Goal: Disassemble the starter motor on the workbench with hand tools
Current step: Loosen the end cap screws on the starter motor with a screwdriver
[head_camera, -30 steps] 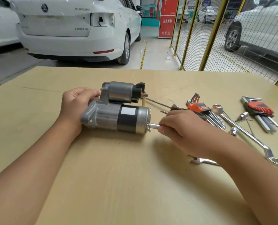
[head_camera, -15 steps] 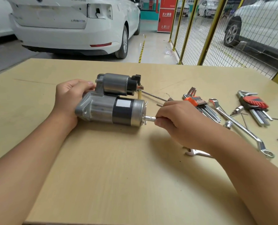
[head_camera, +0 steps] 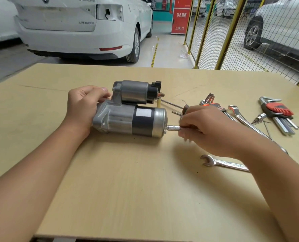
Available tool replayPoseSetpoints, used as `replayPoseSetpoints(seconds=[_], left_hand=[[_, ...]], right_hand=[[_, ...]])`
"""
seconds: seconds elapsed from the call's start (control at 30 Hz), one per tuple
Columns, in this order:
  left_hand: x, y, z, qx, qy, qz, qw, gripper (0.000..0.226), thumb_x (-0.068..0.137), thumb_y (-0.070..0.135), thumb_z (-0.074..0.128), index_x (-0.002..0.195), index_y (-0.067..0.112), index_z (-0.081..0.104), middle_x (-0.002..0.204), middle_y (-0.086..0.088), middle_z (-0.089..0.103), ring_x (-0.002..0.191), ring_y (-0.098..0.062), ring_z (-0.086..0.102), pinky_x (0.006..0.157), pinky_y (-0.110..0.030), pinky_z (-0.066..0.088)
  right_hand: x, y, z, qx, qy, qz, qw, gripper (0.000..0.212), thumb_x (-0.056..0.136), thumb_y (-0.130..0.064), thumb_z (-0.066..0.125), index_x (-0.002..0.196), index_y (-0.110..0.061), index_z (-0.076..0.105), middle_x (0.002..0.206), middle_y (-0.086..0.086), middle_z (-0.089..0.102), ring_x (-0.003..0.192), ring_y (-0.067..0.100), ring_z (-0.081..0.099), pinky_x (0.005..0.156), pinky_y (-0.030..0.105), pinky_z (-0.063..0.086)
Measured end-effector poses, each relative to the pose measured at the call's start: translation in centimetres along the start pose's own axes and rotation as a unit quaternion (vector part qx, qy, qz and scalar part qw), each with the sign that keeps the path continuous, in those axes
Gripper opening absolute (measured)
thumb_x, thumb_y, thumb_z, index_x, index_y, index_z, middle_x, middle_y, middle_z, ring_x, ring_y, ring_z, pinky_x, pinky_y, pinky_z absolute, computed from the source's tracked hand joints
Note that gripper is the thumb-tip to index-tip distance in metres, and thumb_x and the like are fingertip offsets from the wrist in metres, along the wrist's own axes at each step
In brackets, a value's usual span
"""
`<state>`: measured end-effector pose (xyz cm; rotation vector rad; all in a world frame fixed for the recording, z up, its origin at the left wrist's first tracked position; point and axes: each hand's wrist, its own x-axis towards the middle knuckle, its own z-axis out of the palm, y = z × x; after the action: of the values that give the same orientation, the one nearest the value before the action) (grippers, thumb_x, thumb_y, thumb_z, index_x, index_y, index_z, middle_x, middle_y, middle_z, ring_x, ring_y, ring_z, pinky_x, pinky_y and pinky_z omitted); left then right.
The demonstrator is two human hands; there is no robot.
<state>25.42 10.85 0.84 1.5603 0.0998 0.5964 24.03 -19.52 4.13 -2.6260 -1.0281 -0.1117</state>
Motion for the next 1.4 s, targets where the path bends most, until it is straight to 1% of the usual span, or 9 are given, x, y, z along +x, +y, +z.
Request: replayPoseSetpoints(seconds=[0.13,0.33,0.53,0.67,0.77,0.93,1.1,1.23,1.4], left_hand=[[0.4,-0.3,-0.2,-0.001,0.004,-0.011,1.0,0.017,0.081,0.023,0.068,0.074,0.01,0.075,0.064,0.001,0.069,0.064,-0.016,0.063,0.059,-0.021,0.051],[0.8,-0.4,-0.5,-0.002,-0.01,-0.019,1.0,0.018,0.081,0.025,0.07,0.066,0.019,0.079,0.063,0.0,0.07,0.061,-0.016,0.065,0.058,-0.022,0.052],[0.9,-0.4,-0.6,0.006,-0.02,-0.018,1.0,0.017,0.081,0.027,0.07,0.069,0.02,0.08,0.063,-0.001,0.07,0.06,-0.016,0.065,0.059,-0.023,0.053],[0.7,-0.3,-0.4,-0.001,-0.022,-0.019,1.0,0.017,0.08,0.025,0.07,0.067,0.021,0.079,0.062,-0.001,0.07,0.059,-0.014,0.065,0.057,-0.021,0.053],[0.6,-0.2,-0.5,-0.004,-0.026,-0.017,1.0,0.017,0.08,0.025,0.07,0.067,0.021,0.079,0.062,-0.001,0.07,0.059,-0.014,0.065,0.057,-0.021,0.053],[0.8,-0.3,-0.6,-0.001,-0.035,-0.01,0.999,0.018,0.081,0.023,0.069,0.066,0.021,0.08,0.065,0.001,0.071,0.061,-0.012,0.065,0.059,-0.02,0.053],[0.8,-0.3,-0.6,-0.001,-0.035,-0.011,0.999,0.017,0.081,0.024,0.07,0.067,0.021,0.08,0.063,0.001,0.071,0.06,-0.012,0.064,0.059,-0.02,0.052],[0.6,-0.1,-0.5,0.005,-0.038,-0.008,0.999,0.016,0.081,0.024,0.07,0.068,0.02,0.079,0.063,0.0,0.07,0.06,-0.014,0.063,0.059,-0.022,0.052],[0.5,0.0,-0.4,0.003,-0.038,-0.011,0.999,0.016,0.08,0.023,0.07,0.068,0.018,0.078,0.063,-0.002,0.069,0.06,-0.015,0.063,0.061,-0.025,0.051]], right_hand=[[0.3,-0.2,0.4,-0.009,0.043,0.029,0.999,0.032,0.078,-0.027,0.083,0.07,-0.021,0.052,0.081,-0.005,0.058,0.077,0.019,0.054,0.07,0.037,0.046],[-0.1,0.3,0.3,0.007,0.001,-0.004,1.0,0.015,0.091,-0.03,0.068,0.082,-0.018,0.068,0.082,-0.003,0.059,0.077,0.007,0.051,0.071,0.031,0.041],[0.2,0.1,0.9,-0.006,0.036,0.052,0.998,0.036,0.079,-0.026,0.081,0.068,-0.024,0.048,0.075,-0.008,0.055,0.07,0.004,0.049,0.061,0.029,0.039],[0.1,0.0,1.1,0.02,0.052,0.057,0.997,0.03,0.077,-0.029,0.082,0.069,-0.025,0.054,0.067,-0.012,0.053,0.065,0.0,0.048,0.055,0.025,0.032],[-0.1,0.3,0.6,0.019,0.002,0.021,1.0,0.019,0.086,-0.029,0.073,0.072,-0.022,0.062,0.076,-0.007,0.057,0.073,0.006,0.052,0.066,0.031,0.039],[0.3,-0.1,0.5,0.003,0.038,0.051,0.998,0.045,0.076,-0.026,0.084,0.059,-0.032,0.043,0.075,-0.011,0.055,0.072,0.008,0.05,0.065,0.031,0.039],[0.1,0.1,0.8,0.031,0.043,0.055,0.997,0.029,0.075,-0.032,0.084,0.074,-0.026,0.055,0.071,-0.012,0.056,0.067,0.001,0.05,0.057,0.026,0.037],[0.1,0.4,0.5,0.018,-0.001,-0.002,1.0,0.023,0.093,-0.038,0.062,0.081,-0.019,0.068,0.078,-0.005,0.061,0.075,0.004,0.052,0.066,0.027,0.04],[0.3,0.4,0.8,0.011,0.026,0.039,0.999,0.028,0.083,-0.034,0.078,0.072,-0.025,0.054,0.078,-0.01,0.056,0.074,0.0,0.048,0.063,0.029,0.036]])
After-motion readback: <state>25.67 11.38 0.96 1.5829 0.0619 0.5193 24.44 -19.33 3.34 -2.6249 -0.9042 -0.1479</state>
